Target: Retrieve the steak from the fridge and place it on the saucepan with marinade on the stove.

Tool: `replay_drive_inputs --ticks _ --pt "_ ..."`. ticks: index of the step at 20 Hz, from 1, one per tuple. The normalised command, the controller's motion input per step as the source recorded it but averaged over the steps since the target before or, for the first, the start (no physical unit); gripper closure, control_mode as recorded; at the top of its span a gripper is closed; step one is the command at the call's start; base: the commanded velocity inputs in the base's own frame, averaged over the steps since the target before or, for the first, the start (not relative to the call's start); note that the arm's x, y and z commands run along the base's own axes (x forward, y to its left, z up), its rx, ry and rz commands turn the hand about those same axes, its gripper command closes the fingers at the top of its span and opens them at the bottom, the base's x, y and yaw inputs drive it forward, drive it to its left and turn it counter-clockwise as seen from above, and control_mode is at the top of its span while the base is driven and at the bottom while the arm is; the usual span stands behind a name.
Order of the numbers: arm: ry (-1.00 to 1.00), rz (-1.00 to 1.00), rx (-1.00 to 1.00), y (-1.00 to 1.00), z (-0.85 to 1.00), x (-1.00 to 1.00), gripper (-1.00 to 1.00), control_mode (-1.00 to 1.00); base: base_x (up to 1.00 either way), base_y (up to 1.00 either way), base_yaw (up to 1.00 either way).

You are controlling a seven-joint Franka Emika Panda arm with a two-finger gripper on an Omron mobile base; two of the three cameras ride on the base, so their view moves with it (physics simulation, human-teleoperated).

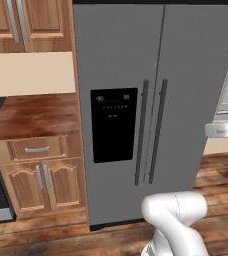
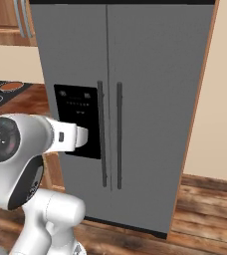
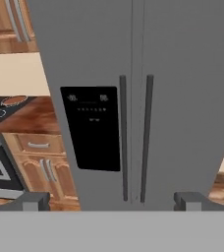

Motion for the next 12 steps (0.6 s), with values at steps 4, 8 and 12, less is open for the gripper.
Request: replay_drive_inputs --ticks 4,8,12 --pt "0.02 0.0 0.0 0.01 0.0 0.53 -1.0 -1.0 0.0 0.0 0.0" --pt "0.04 0.0 0.0 0.18 0.0 0.11 -1.0 -1.0 0.0 0.0 0.0" --pt "0.05 -0.04 -0.01 0.27 -0.02 0.13 -1.0 -1.0 0.0 0.0 0.0"
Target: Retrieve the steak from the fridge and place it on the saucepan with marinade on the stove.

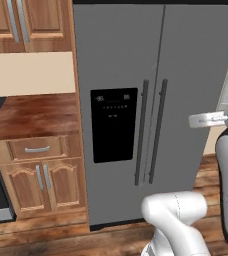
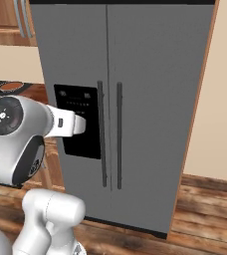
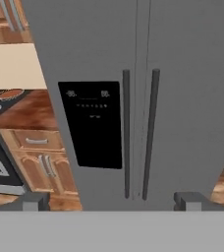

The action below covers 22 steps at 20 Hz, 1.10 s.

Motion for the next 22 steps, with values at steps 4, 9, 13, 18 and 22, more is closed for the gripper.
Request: replay_drive_inputs --ticks 4,9,13,18,22 --pt "0.1 -0.16 -0.07 0.31 -0.16 0.34 -1.0 -1.0 0.0 0.0 0.0" --pt "0.07 -0.18 -0.06 0.25 -0.26 0.65 -1.0 -1.0 0.0 0.0 0.0" --pt "0.0 -0.12 -0.03 0.1 -0.4 0.83 -1.0 -1.0 0.0 0.0 0.0" --pt "0.01 -0.02 0.0 0.0 -0.33 0.92 -1.0 -1.0 0.0 0.0 0.0" --pt "0.06 0.0 0.02 -0.03 -0.25 0.83 -1.0 -1.0 0.0 0.0 0.0"
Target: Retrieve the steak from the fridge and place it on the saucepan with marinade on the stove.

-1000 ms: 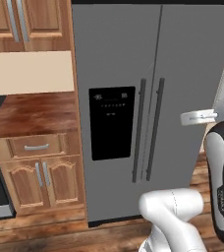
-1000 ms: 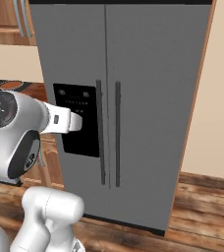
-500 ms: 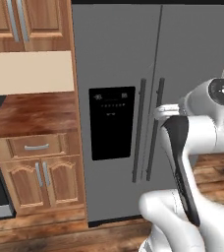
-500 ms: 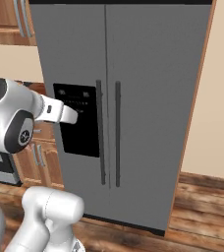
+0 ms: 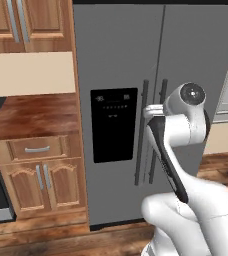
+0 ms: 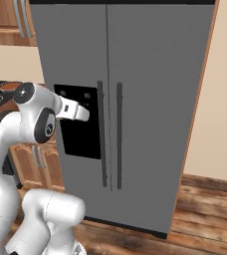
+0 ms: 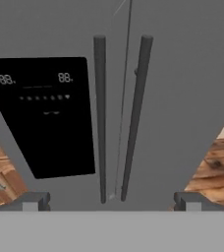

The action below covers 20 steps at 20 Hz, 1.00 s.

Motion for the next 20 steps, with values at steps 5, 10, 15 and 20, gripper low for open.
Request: replay_drive_inputs --ticks 5,10,15,20 --pt "0.13 0.01 0.03 0.0 -0.15 0.76 -1.0 -1.0 0.0 0.0 0.0" --pt "0.12 0.0 0.03 0.0 -0.16 0.78 -1.0 -1.0 0.0 0.0 0.0" --pt "0.01 0.0 0.0 -0.04 -0.29 0.67 -1.0 -1.0 0.0 0.0 0.0" --pt "-0.09 0.0 0.0 -0.09 -0.5 0.57 -1.0 -1.0 0.0 0.0 0.0"
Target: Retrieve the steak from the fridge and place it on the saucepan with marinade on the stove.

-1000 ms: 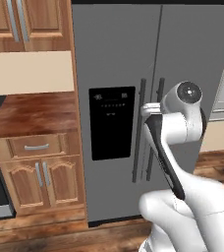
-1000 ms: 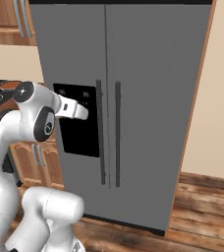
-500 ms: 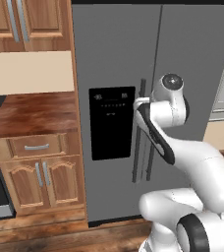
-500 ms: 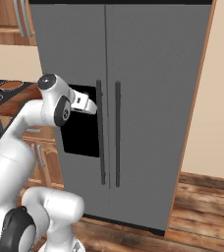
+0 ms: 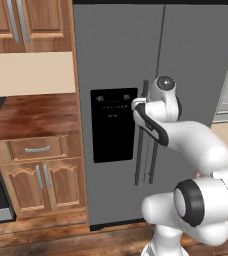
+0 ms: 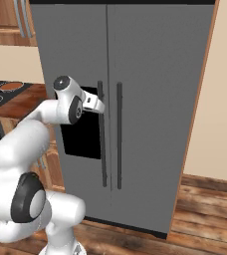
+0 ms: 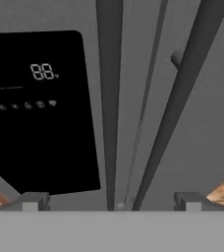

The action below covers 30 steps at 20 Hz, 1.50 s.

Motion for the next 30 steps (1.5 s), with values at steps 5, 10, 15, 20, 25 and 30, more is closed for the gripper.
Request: replay_drive_inputs --ticks 5,10,15,20,25,30 --pt "-0.09 0.0 0.0 -0.11 -0.35 0.54 -1.0 -1.0 0.0 0.0 0.0" --pt "0.0 0.0 0.0 -0.02 -0.05 0.63 -1.0 -1.0 0.0 0.0 0.0" --pt "0.01 0.0 0.01 0.0 0.0 0.79 -1.0 -1.0 0.0 0.0 0.0" --pt "0.0 0.0 0.0 -0.03 -0.02 0.81 -1.0 -1.0 0.0 0.0 0.0" --pt "0.0 0.01 0.0 -0.01 -0.13 0.77 -1.0 -1.0 0.0 0.0 0.0" --pt "-0.01 0.01 0.0 -0.03 -0.16 0.69 -1.0 -1.0 0.0 0.0 0.0"
